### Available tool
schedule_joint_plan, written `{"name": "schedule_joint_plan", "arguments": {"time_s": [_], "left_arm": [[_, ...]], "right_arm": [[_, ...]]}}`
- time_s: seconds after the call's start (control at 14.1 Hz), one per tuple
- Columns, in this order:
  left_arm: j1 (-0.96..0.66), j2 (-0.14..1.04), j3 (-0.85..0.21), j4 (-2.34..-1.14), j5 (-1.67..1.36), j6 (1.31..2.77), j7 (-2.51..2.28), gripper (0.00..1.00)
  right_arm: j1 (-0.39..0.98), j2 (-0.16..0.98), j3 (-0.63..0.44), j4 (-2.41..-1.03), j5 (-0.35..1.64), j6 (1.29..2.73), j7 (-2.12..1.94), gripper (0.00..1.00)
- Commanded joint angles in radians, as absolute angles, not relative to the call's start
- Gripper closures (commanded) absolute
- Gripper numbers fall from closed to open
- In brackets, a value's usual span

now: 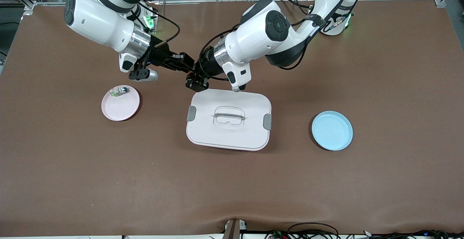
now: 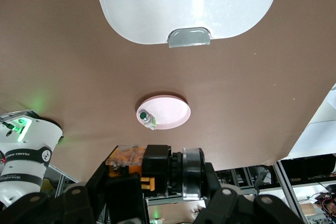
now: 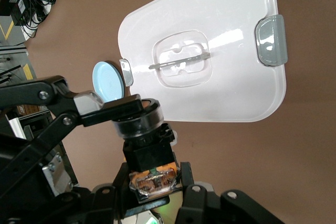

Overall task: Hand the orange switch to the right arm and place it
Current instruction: 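Open the left gripper and pull it back while the right gripper holds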

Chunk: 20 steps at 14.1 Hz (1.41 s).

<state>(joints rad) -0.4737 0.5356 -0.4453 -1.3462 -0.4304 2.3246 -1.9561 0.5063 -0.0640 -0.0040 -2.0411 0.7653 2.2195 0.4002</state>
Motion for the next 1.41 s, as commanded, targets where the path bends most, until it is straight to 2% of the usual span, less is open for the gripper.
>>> {"name": "schedule_joint_plan", "arguments": {"time_s": [0.0, 0.21, 0.42, 0.78, 1.13, 1.34], "left_arm": [[-0.474, 0.534, -0.439, -1.335, -0.446, 2.333, -1.945, 0.00], [-0.448, 0.523, -0.439, -1.335, -0.443, 2.324, -1.945, 0.00], [-0.401, 0.485, -0.439, -1.335, -0.439, 2.309, -1.945, 0.00], [-0.264, 0.454, -0.443, -1.333, -0.256, 2.174, -1.872, 0.00], [-0.089, 0.422, -0.434, -1.333, -0.249, 1.987, -1.506, 0.00], [-0.055, 0.413, -0.433, -1.335, -0.042, 1.944, -1.315, 0.00]], "right_arm": [[0.505, -0.058, -0.012, -2.034, 0.776, 2.207, 0.402, 1.00], [0.502, -0.063, -0.020, -2.028, 0.764, 2.169, 0.399, 1.00], [0.431, -0.078, -0.029, -2.016, 0.726, 2.022, 0.309, 1.00], [0.293, -0.117, -0.028, -1.971, 0.381, 1.793, 0.008, 1.00], [0.180, -0.138, -0.028, -1.980, 0.125, 1.776, -0.430, 1.00], [0.143, -0.137, -0.028, -1.996, -0.001, 1.798, -0.610, 1.00]]}}
